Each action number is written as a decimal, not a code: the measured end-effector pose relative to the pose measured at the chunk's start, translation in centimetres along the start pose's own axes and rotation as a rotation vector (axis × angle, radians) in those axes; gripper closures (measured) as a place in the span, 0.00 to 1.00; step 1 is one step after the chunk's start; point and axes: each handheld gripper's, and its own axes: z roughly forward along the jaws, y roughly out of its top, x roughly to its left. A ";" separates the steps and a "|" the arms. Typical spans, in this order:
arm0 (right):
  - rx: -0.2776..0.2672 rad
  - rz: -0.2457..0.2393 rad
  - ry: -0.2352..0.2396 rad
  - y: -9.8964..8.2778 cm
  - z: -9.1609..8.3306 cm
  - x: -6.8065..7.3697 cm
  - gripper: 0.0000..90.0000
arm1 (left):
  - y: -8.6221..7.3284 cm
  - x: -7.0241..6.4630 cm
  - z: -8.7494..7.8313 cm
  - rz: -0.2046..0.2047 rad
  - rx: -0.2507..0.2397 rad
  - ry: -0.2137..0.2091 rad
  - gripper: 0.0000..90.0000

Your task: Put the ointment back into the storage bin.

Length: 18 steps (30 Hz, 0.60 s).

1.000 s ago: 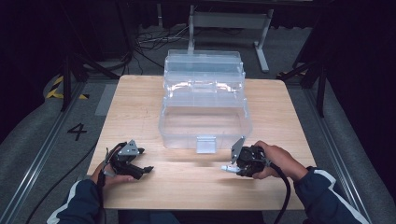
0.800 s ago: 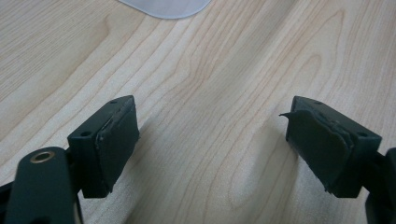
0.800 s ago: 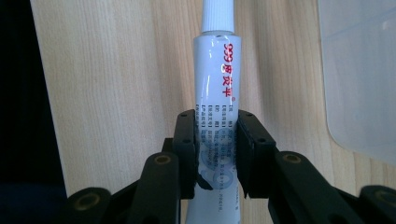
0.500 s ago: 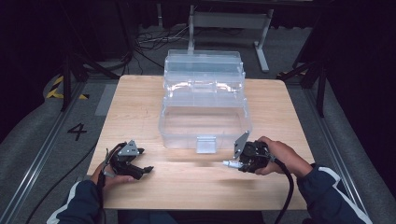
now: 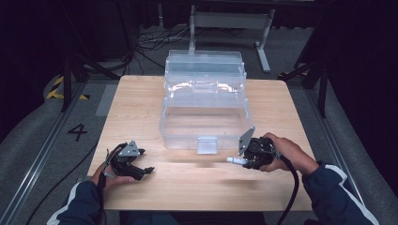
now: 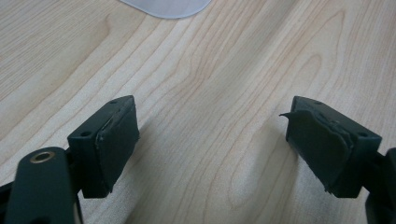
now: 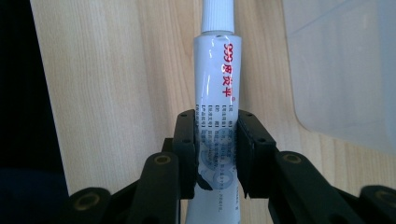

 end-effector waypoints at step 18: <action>-0.008 -0.013 -0.038 0.5 -2.9 -0.5 0.80 | 0.0 0.0 0.0 -0.003 0.000 0.003 0.19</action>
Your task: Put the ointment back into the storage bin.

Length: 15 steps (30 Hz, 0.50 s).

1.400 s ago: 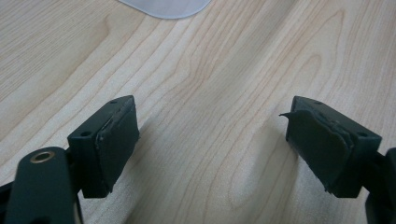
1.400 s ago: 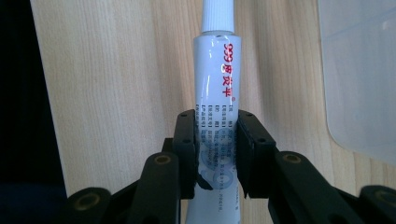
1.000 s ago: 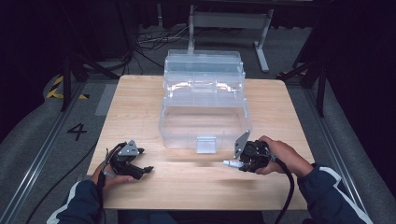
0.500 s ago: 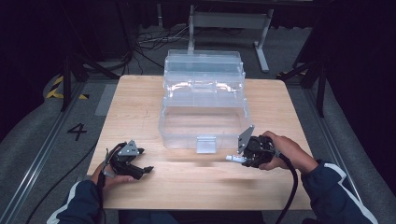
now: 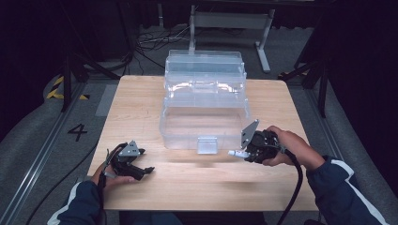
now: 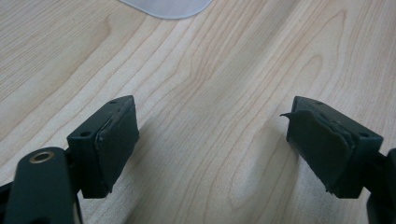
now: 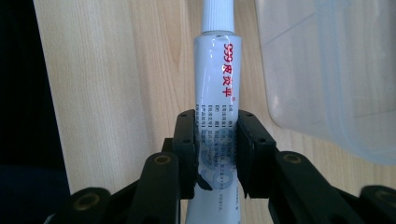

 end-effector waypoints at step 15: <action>-0.020 -0.015 -0.043 1.0 -2.7 -1.6 0.80 | 0.0 0.0 0.0 0.001 0.000 -0.002 0.19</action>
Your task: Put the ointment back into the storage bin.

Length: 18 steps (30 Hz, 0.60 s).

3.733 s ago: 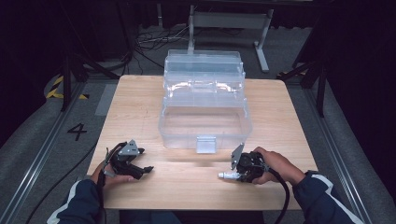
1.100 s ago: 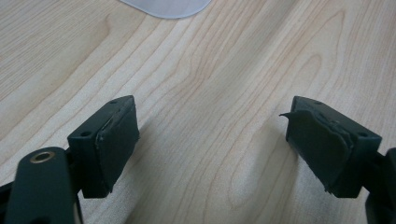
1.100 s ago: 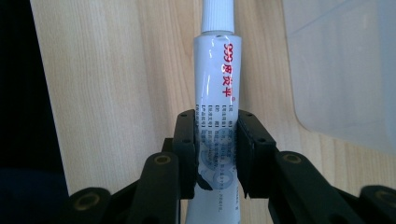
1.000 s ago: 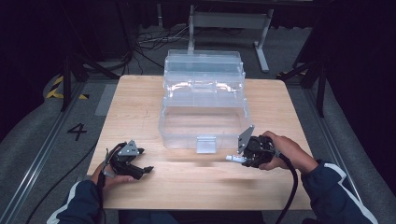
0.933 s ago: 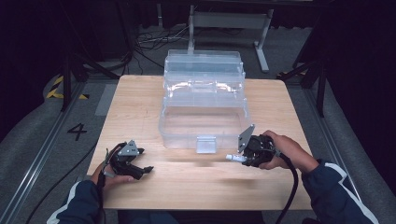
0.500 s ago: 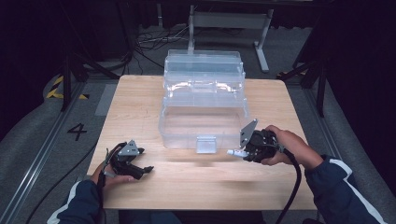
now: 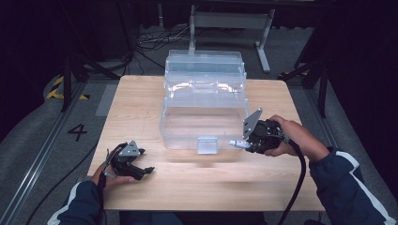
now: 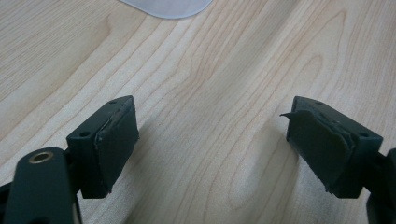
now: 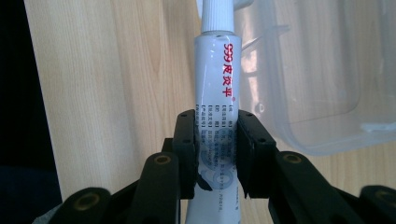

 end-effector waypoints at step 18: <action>0.008 0.006 -0.048 2.2 -1.4 -4.1 0.80 | 0.0 0.0 0.0 0.000 0.000 0.000 0.19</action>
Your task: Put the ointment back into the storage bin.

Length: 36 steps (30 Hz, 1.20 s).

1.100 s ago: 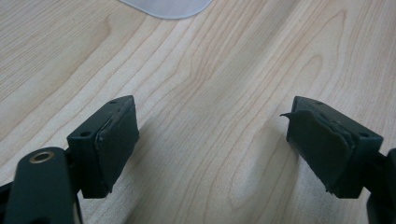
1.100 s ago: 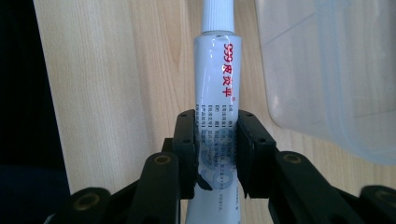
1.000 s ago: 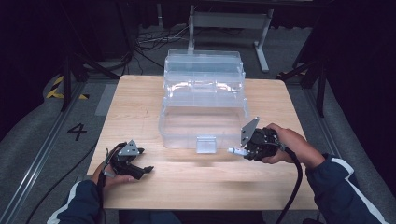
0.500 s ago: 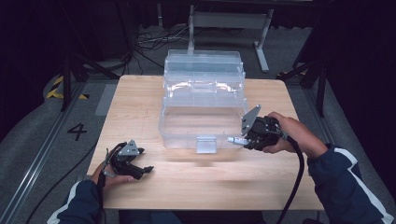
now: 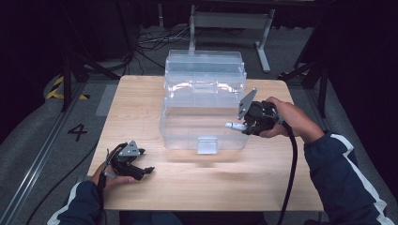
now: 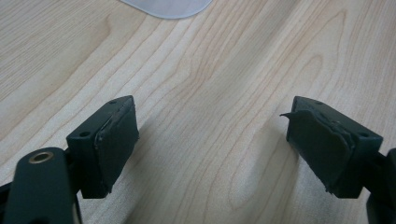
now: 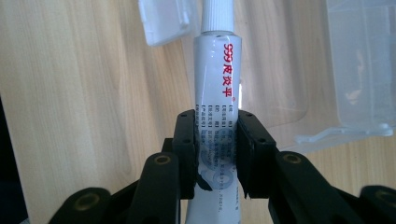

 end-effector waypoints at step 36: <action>0.056 -0.002 0.050 4.4 6.4 -5.9 0.80 | 0.0 0.0 0.0 0.000 0.000 -0.001 0.19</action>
